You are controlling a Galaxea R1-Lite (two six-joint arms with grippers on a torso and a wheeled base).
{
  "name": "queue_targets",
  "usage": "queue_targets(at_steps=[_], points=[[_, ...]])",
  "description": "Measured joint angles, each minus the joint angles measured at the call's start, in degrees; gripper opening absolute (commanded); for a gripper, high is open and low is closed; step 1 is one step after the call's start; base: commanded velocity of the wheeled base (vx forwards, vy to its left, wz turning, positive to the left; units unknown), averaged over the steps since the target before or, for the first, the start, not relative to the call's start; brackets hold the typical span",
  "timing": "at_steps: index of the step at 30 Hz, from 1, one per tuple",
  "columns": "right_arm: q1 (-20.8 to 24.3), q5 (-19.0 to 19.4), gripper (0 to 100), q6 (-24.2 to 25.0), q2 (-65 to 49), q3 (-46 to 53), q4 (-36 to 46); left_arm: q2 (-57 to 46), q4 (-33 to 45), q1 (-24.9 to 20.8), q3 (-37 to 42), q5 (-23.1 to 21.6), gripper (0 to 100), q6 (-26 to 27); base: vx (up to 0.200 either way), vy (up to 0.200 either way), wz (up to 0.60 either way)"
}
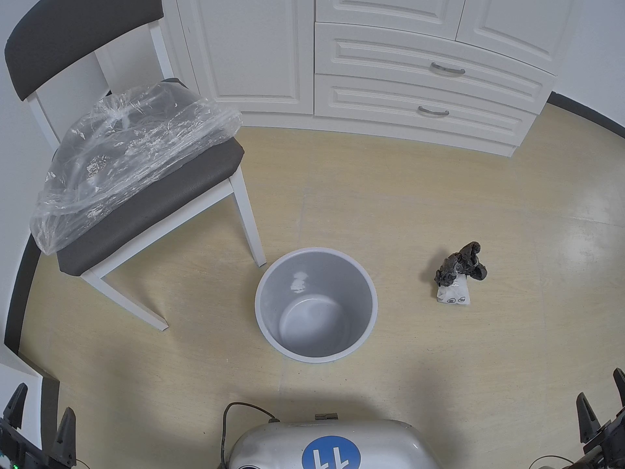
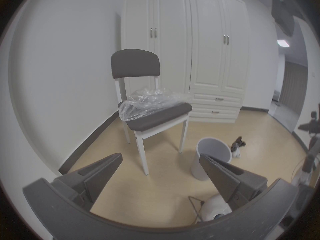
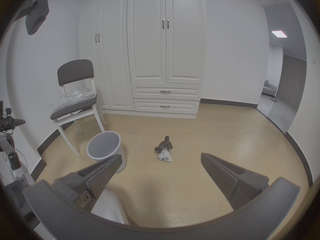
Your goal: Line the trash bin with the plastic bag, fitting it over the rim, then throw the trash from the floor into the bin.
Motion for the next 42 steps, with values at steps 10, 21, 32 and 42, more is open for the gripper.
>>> queue_targets(at_steps=[10,21,32,42], points=[[0.1,0.7,100,-0.2,0.0,-0.5,-1.3,0.0,-10.9,0.0,-1.3,-2.9,100,-6.4,0.0,0.0,0.0],[-0.4,3.3,100,2.3,14.0,-14.3,-8.8,6.8,-4.7,0.0,-8.2,1.3,100,0.3,0.0,0.0,0.0],[2.9,-4.5,100,5.5,41.8,-29.2,-22.8,24.3,-3.2,0.4,-20.1,13.6,100,12.4,0.0,0.0,0.0],[17.9,-15.7,100,10.1,57.1,-36.0,-30.2,39.7,-2.6,4.1,-29.1,17.7,100,20.5,0.0,0.0,0.0]])
